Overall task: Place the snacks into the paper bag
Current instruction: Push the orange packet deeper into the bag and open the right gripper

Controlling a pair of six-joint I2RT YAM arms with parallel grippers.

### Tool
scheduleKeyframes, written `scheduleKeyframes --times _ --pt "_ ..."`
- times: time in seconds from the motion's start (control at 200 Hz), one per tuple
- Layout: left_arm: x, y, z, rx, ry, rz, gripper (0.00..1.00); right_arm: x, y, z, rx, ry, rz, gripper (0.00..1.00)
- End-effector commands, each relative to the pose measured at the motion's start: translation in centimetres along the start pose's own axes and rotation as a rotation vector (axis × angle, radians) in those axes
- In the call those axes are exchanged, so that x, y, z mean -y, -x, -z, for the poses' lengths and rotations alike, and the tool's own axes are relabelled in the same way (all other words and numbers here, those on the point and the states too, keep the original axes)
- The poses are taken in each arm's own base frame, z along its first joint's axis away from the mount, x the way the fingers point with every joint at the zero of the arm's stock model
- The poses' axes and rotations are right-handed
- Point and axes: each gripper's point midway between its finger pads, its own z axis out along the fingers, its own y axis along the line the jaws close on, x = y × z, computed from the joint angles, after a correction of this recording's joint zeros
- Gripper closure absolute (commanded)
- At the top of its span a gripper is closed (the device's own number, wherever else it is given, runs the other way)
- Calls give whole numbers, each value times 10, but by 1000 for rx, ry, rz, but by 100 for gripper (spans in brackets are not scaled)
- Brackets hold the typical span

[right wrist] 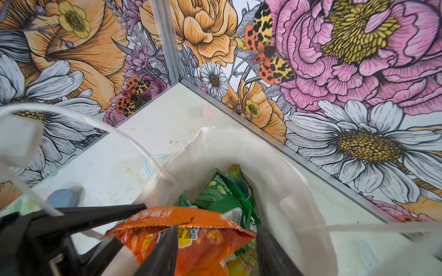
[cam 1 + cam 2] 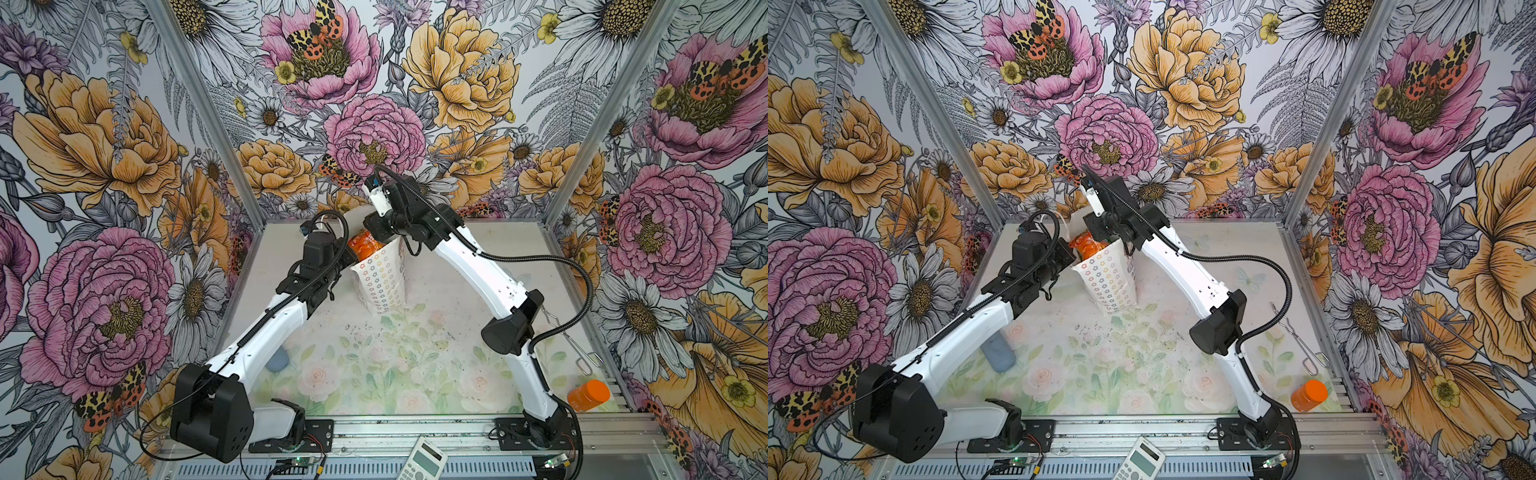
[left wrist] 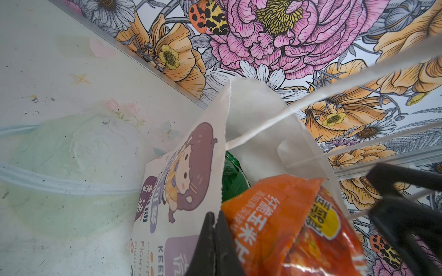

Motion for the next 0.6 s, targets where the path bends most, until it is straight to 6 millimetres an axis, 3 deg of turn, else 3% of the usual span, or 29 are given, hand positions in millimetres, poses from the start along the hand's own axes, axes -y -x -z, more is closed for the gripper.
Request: scheduleKeyframes --times 0.0,0.295,0.49,0.595 --pt "11 10 3 21 -25 -16 100 -2 -22 -23 -59 -34 23 46" --pt "12 12 3 27 -29 -16 100 6 -41 -30 -116 -84 62 48" --pt "18 16 6 33 -51 -16 100 3 -21 -6 -63 -61 63 46" --pt "22 17 9 36 -61 -19 90 -1 -7 9 -23 -35 55 45"
